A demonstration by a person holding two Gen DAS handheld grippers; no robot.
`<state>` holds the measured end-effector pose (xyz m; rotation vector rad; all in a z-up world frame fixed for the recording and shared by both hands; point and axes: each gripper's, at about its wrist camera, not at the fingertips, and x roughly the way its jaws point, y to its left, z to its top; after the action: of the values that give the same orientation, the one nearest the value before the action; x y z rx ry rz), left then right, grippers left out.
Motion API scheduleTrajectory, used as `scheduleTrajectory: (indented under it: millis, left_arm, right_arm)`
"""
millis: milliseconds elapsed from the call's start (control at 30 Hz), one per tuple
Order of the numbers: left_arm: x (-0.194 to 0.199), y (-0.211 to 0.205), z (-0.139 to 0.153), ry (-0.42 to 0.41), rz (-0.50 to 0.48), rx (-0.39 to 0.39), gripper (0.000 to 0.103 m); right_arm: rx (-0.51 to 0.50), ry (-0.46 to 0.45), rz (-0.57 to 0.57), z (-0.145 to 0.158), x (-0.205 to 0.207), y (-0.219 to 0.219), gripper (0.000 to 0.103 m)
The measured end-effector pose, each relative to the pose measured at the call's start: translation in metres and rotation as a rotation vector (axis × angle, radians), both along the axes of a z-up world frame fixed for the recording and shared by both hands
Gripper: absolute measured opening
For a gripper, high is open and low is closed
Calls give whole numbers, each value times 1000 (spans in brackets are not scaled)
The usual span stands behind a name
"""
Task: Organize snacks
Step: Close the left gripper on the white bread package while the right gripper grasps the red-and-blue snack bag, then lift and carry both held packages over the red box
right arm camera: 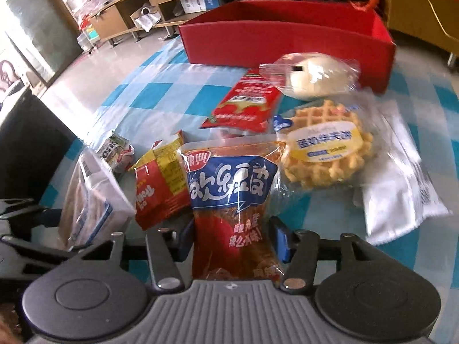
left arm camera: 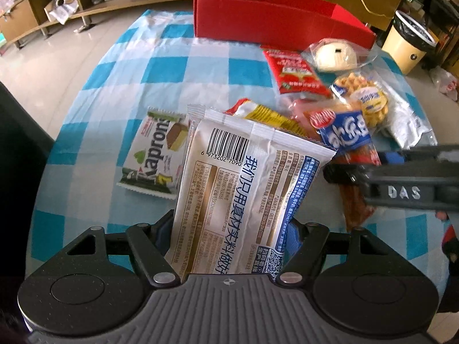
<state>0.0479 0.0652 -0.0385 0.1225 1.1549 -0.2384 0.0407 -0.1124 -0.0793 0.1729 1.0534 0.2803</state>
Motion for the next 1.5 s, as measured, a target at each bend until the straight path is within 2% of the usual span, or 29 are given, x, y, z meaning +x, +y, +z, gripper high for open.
scheduleTrajectory:
  millis: [200,733,1133,1500]
  left_arm:
    - [0,-11,11,-20,-8,-16,78]
    - [15,-49,40,-126,-14,-9,78]
    - [45,-77,63,-236,1,43,78]
    - [94,-104,68,-269,1,70,78]
  right_arm:
    - [72,-11,-30,16,-18,-18,51]
    - [93,-127,-77,54,-26,-38,52]
    - [82,-210,-116,81,4,-54,52]
    - [31,-231,-139,89,51,-74,52]
